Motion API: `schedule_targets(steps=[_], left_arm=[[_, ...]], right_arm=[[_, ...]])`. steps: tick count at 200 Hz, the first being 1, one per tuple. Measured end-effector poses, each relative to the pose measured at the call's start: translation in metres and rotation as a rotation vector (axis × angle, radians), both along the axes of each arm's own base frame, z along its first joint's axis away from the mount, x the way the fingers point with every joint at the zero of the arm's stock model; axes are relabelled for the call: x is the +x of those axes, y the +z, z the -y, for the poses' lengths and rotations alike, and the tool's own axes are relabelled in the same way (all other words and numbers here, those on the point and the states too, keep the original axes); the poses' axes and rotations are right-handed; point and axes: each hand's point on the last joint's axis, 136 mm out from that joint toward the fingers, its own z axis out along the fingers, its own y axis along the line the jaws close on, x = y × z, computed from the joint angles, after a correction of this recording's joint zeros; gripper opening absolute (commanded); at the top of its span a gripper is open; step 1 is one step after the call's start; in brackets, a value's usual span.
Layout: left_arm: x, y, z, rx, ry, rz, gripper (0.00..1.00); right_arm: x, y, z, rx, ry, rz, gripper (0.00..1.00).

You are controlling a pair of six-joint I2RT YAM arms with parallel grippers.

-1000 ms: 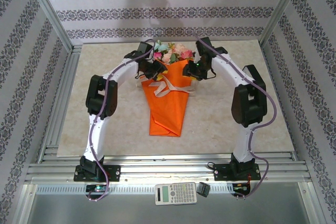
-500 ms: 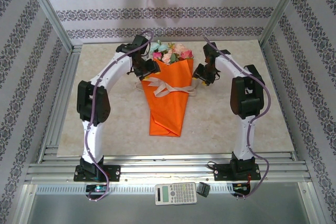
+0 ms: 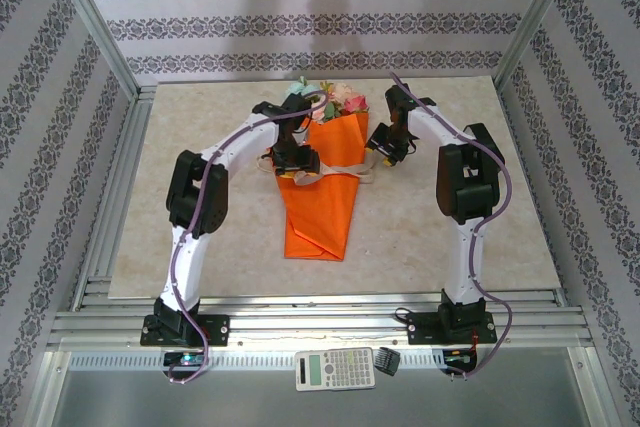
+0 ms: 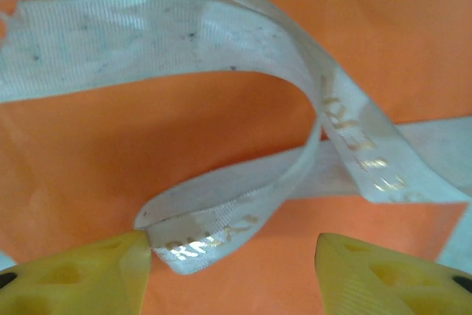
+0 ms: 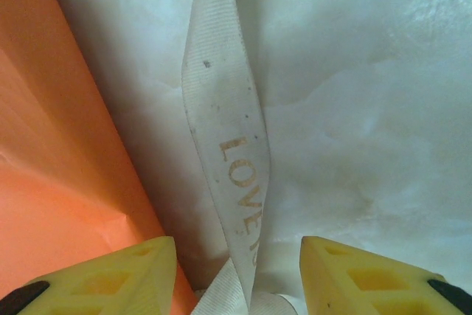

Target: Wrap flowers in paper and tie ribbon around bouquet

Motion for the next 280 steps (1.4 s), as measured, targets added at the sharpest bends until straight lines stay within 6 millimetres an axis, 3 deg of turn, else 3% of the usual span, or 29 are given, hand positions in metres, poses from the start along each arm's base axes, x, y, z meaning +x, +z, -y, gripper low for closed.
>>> schedule_targets(steps=[31, 54, 70, 88, 94, 128, 155, 178, 194, 211, 227, 241, 262, 280], left_arm=[[0.002, -0.006, -0.004, 0.031, -0.01, 0.008, 0.58], [0.001, -0.007, -0.003, 0.032, -0.018, 0.008, 0.47], [0.001, -0.009, -0.001, 0.03, -0.019, 0.008, 0.29], [0.001, -0.011, -0.002, 0.035, -0.016, 0.007, 0.0], [0.001, -0.012, -0.002, 0.037, -0.012, 0.009, 0.0], [0.0, -0.018, -0.01, 0.069, 0.003, 0.017, 0.0], [-0.008, 0.004, -0.022, 0.058, 0.057, 0.044, 0.0], [-0.016, 0.043, -0.056, 0.021, 0.187, 0.085, 0.0], [-0.013, 0.07, -0.1, -0.008, 0.336, 0.126, 0.0], [-0.012, 0.085, -0.151, -0.023, 0.499, 0.151, 0.0], [-0.016, 0.083, -0.189, -0.023, 0.626, 0.134, 0.0], [-0.023, 0.069, -0.207, -0.019, 0.701, 0.089, 0.0], [-0.035, 0.048, -0.217, -0.021, 0.765, 0.015, 0.0], [-0.034, 0.039, -0.218, -0.037, 0.788, -0.02, 0.0]], right_arm=[[0.001, -0.012, -0.003, 0.008, -0.021, -0.022, 0.43], [-0.003, -0.024, -0.003, 0.001, -0.04, -0.057, 0.36], [-0.002, -0.024, -0.003, -0.001, -0.052, -0.055, 0.25], [-0.001, -0.025, -0.002, -0.01, -0.071, -0.057, 0.07], [-0.003, -0.027, -0.001, -0.018, -0.078, -0.065, 0.0], [-0.002, -0.024, 0.001, -0.042, -0.084, -0.04, 0.0], [-0.005, -0.011, 0.012, -0.093, -0.092, -0.002, 0.0], [-0.005, 0.02, 0.031, -0.128, -0.114, 0.067, 0.0], [-0.006, 0.044, 0.051, -0.144, -0.142, 0.12, 0.0], [-0.003, 0.065, 0.074, -0.163, -0.177, 0.169, 0.0], [-0.001, 0.076, 0.093, -0.184, -0.196, 0.193, 0.0], [0.001, 0.079, 0.105, -0.2, -0.205, 0.198, 0.0], [0.0, 0.079, 0.112, -0.217, -0.2, 0.19, 0.0], [-0.003, 0.078, 0.112, -0.225, -0.192, 0.179, 0.0]])
